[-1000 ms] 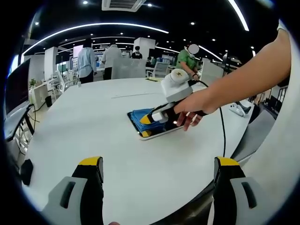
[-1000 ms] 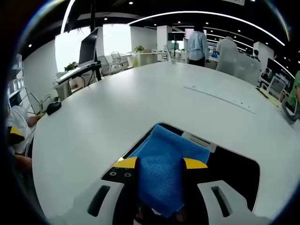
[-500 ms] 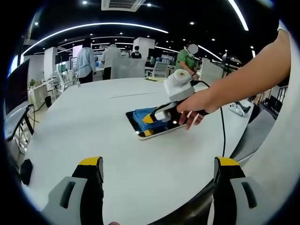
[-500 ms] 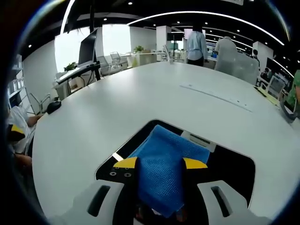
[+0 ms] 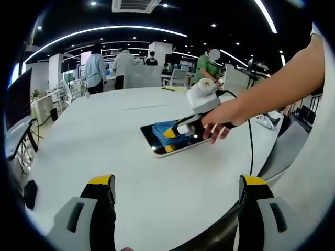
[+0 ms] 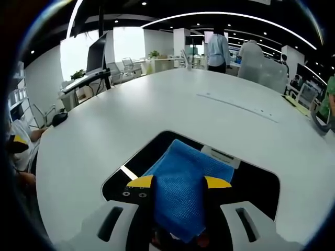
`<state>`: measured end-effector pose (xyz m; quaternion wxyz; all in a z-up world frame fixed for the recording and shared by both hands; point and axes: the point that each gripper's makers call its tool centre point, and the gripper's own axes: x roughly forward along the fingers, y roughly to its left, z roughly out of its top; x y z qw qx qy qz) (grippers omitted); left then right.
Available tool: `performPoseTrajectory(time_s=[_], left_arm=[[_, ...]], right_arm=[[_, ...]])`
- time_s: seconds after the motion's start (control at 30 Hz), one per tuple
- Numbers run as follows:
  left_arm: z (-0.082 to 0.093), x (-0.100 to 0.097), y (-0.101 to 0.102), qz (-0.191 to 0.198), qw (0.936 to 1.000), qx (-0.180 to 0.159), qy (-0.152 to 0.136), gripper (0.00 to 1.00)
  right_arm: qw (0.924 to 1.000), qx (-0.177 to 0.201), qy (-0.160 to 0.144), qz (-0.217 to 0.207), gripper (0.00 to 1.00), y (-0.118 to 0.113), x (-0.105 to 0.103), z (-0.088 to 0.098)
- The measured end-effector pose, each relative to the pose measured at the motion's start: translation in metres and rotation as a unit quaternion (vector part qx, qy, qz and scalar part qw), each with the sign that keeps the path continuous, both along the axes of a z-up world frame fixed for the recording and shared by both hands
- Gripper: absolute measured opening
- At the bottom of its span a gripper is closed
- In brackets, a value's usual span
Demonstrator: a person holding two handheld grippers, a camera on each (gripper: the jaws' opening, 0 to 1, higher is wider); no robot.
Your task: Wipe the mirror surface with the cleaning cloth until all visible marks leave the cleaned area.
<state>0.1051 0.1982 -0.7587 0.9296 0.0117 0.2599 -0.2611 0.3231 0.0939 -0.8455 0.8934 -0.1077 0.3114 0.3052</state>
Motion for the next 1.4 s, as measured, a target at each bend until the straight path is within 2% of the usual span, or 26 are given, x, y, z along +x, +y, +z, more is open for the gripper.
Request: performPoseTrajectory(time_s=[1.4], left_arm=[[0.0,0.004,-0.015,-0.006,1.0,-0.004,-0.001,0.99]], right_arm=[[1.0,-0.004,0.006,-0.005,0.33,-0.028,-0.003,0.003]])
